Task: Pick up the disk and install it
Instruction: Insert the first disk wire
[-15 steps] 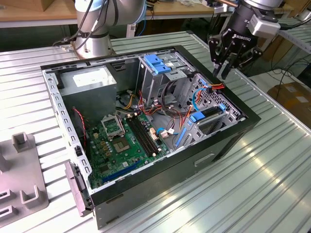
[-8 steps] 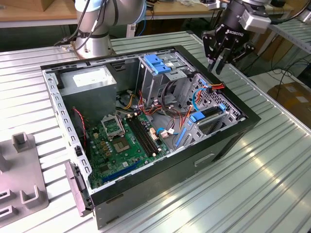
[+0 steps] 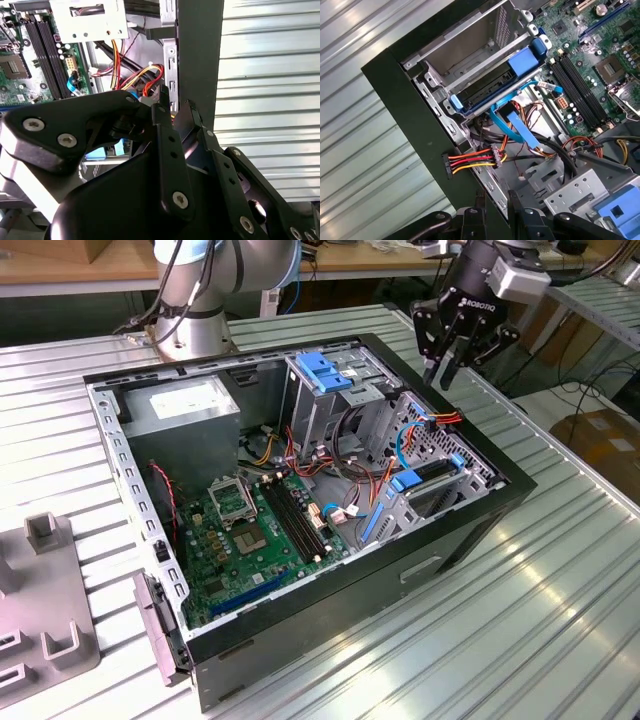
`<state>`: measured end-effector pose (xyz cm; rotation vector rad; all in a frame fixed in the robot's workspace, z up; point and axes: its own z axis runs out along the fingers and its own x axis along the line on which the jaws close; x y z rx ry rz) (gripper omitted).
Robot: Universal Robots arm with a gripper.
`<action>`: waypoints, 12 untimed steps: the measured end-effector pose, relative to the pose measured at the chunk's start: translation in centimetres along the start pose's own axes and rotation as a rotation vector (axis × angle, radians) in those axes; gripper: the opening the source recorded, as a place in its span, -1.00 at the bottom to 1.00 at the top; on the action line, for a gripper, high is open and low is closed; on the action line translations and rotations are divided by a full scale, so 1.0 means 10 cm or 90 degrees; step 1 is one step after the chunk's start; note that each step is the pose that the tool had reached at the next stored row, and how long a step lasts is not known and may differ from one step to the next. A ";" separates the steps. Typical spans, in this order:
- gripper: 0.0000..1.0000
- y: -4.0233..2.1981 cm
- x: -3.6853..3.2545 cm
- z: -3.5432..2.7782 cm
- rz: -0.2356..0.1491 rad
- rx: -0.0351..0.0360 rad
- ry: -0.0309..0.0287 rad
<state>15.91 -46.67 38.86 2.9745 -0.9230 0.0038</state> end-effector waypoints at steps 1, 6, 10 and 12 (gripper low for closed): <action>-0.37 0.005 0.003 -0.001 -0.001 0.0006 0.0017; -0.37 0.083 0.055 0.004 -0.011 0.0021 0.0083; -0.37 0.204 0.138 0.011 -0.016 0.0010 0.0097; -0.37 0.246 0.167 0.014 -0.015 0.0009 0.0098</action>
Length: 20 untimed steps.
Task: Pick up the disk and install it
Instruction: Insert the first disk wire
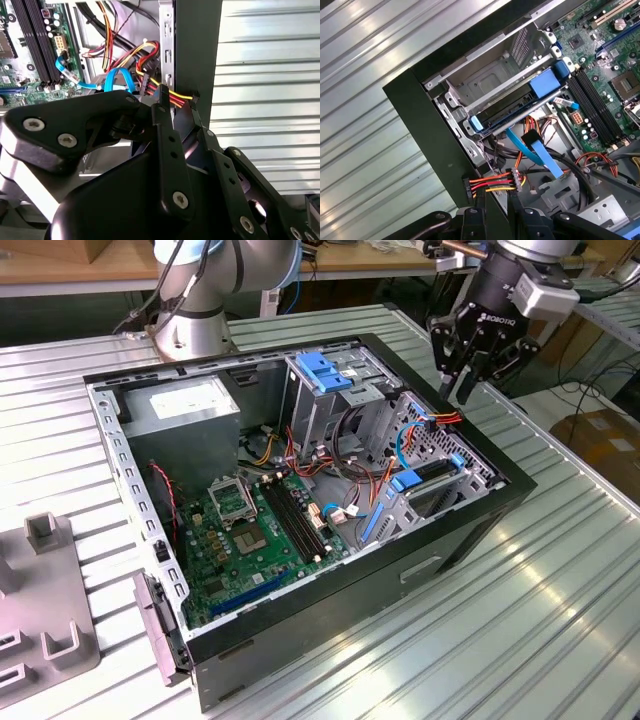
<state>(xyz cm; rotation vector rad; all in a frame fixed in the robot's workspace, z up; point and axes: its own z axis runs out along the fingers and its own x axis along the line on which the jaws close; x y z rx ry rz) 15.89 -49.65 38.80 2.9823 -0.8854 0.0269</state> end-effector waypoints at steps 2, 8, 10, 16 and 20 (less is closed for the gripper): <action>-0.37 0.024 0.016 0.002 0.000 0.0000 0.0000; -0.37 0.027 0.017 0.002 0.000 0.0000 0.0000; -0.37 0.027 0.018 0.002 0.000 0.0000 0.0000; -0.37 0.029 0.019 0.002 0.000 0.0000 0.0000; -0.37 0.028 0.020 0.010 -0.009 -0.0025 0.0034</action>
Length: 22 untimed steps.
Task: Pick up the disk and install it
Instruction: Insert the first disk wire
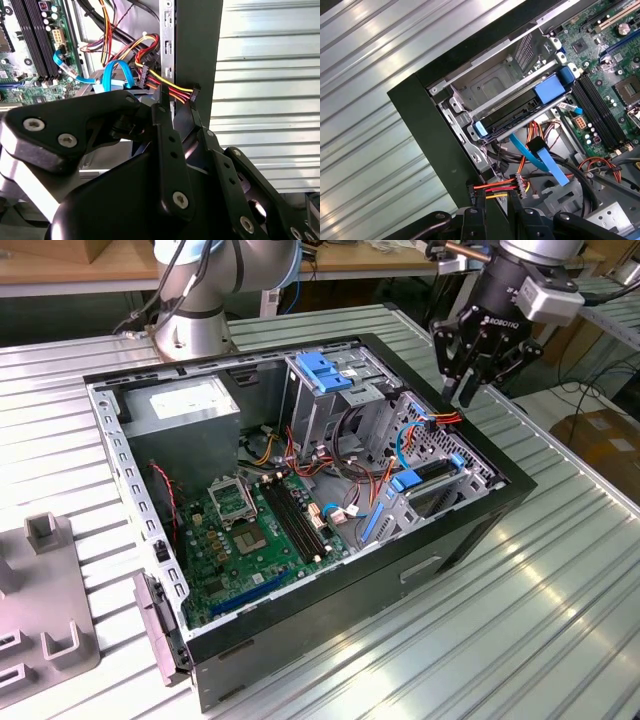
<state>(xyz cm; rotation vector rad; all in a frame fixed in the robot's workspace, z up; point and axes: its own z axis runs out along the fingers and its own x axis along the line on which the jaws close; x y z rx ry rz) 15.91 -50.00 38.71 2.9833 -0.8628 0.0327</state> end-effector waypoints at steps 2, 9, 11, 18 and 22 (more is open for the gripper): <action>-0.37 0.000 -0.001 0.004 -0.010 0.0009 0.0023; -0.37 -0.001 0.002 0.016 -0.044 -0.0083 0.0214; -0.37 -0.003 0.005 0.026 -0.048 -0.0101 0.0233; -0.37 -0.014 0.018 0.083 -0.094 -0.0042 0.0358; -0.37 -0.013 0.018 0.135 -0.095 0.0007 0.0455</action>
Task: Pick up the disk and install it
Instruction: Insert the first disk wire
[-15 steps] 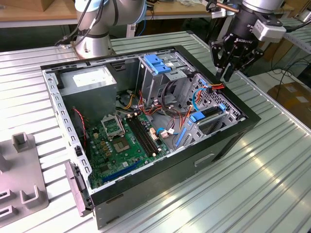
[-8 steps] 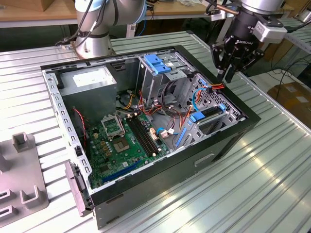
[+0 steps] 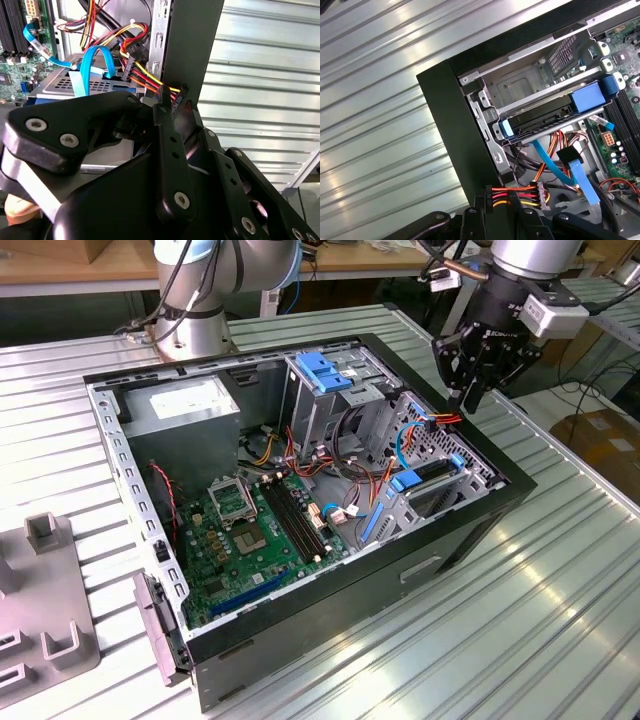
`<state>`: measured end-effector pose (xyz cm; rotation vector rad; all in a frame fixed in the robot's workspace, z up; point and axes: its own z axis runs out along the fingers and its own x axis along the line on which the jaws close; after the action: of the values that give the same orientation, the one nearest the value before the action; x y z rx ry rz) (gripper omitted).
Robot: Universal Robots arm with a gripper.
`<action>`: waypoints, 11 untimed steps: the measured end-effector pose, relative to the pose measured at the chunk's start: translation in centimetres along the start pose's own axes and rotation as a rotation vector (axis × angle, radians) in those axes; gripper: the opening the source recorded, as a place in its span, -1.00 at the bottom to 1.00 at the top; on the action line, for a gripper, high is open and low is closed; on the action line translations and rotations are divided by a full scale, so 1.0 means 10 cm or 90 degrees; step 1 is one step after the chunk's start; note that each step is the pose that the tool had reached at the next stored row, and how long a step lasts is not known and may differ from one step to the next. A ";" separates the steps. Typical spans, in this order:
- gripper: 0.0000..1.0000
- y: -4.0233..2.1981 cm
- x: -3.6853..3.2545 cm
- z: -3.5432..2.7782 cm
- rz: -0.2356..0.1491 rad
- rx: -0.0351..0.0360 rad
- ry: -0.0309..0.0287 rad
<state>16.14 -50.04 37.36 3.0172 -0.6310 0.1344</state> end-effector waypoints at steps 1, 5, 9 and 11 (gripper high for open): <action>-0.37 0.000 -0.001 0.013 0.001 0.0002 0.0005; -0.37 -0.002 -0.006 0.060 0.007 0.0006 0.0028; -0.66 -0.009 0.015 0.038 0.014 -0.0069 0.0169; -0.66 -0.009 0.015 0.037 0.033 -0.0091 0.0161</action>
<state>16.34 -50.04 37.00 2.9815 -0.7060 0.1694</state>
